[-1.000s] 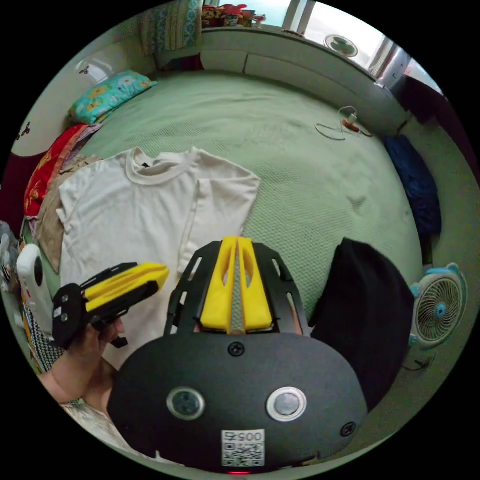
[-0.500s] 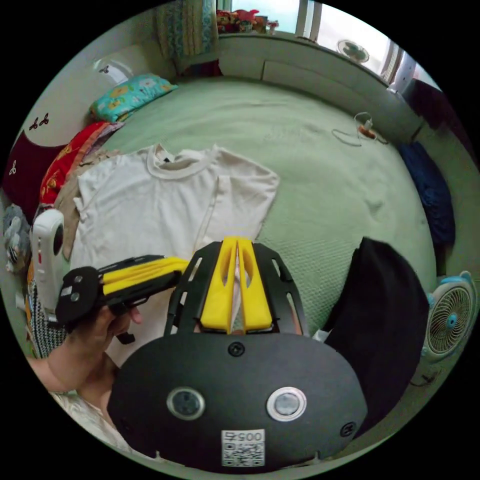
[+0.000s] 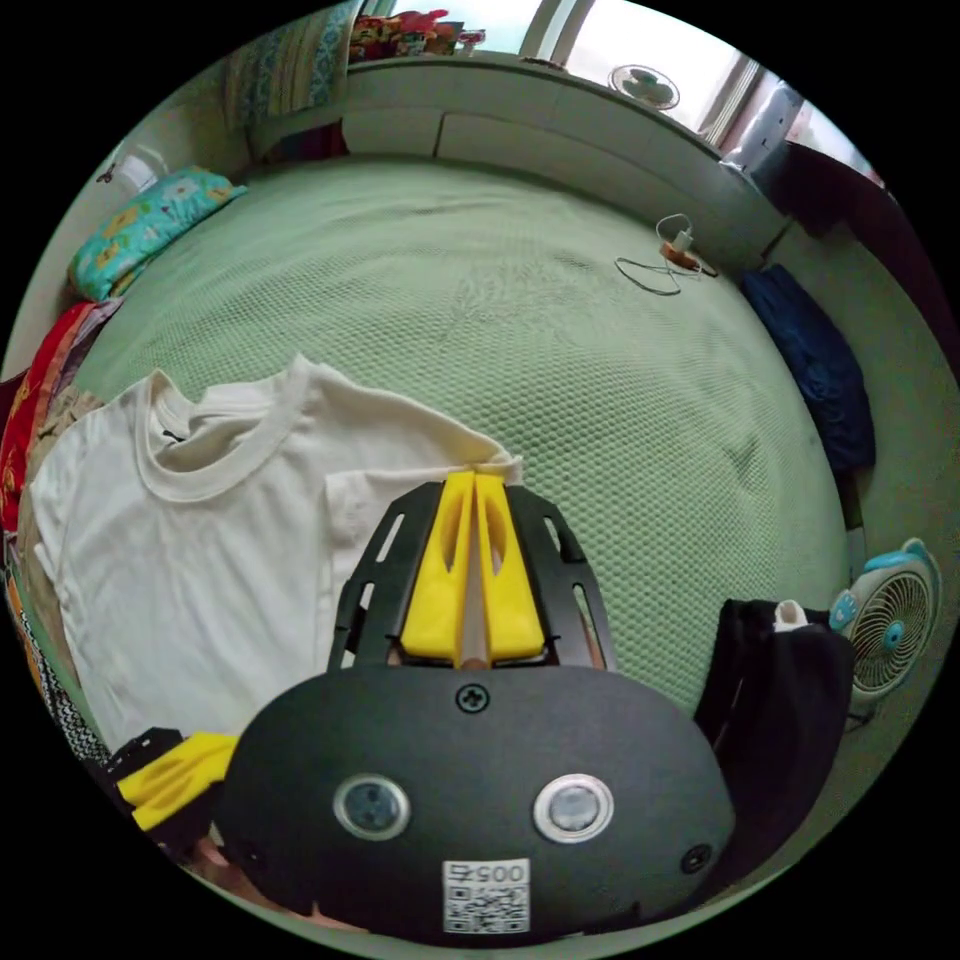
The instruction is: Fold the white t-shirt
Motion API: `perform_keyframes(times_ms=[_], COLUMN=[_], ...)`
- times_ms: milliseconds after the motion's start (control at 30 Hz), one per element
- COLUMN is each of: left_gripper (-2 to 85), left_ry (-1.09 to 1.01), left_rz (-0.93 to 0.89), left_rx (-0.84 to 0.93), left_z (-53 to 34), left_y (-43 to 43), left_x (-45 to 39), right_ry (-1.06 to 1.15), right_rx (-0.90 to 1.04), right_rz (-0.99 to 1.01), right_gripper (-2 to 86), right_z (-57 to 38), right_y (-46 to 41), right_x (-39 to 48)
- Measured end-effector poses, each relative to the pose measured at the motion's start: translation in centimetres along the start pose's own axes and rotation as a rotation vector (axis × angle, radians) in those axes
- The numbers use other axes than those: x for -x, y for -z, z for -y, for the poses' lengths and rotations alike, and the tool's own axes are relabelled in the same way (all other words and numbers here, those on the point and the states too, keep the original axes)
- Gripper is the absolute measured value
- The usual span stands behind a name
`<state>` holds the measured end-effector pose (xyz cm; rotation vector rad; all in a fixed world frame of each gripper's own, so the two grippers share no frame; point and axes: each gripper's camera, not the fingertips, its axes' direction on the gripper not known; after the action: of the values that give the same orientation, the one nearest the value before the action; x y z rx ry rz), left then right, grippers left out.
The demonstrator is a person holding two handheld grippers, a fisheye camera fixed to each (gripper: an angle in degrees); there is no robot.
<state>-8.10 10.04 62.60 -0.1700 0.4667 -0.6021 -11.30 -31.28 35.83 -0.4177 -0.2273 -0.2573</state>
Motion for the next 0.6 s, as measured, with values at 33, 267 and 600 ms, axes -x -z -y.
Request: perform_keyframes(times_ms=[33,267,600], left_gripper=[-0.4,1.0,9.7], left_ry=[0.007,0.146,0.404], left_rz=[0.013,0.18,0.342], left_rx=[-0.034,-0.283,-0.467], left_z=[-0.1,-2.4,-8.4], left_y=[1.6,12.5,25.1], left_x=[0.7,6.6,16.4], right_ry=[0.01,0.083,0.402], right_rx=[-0.016,-0.197,-0.223], right_rz=[0.0,0.116,0.386], right_gripper=[-1.1,2.5,8.3], right_z=[0.1,0.6,3.8], right_y=[0.9,7.9,12.9], right_x=[0.5,5.8,24.7])
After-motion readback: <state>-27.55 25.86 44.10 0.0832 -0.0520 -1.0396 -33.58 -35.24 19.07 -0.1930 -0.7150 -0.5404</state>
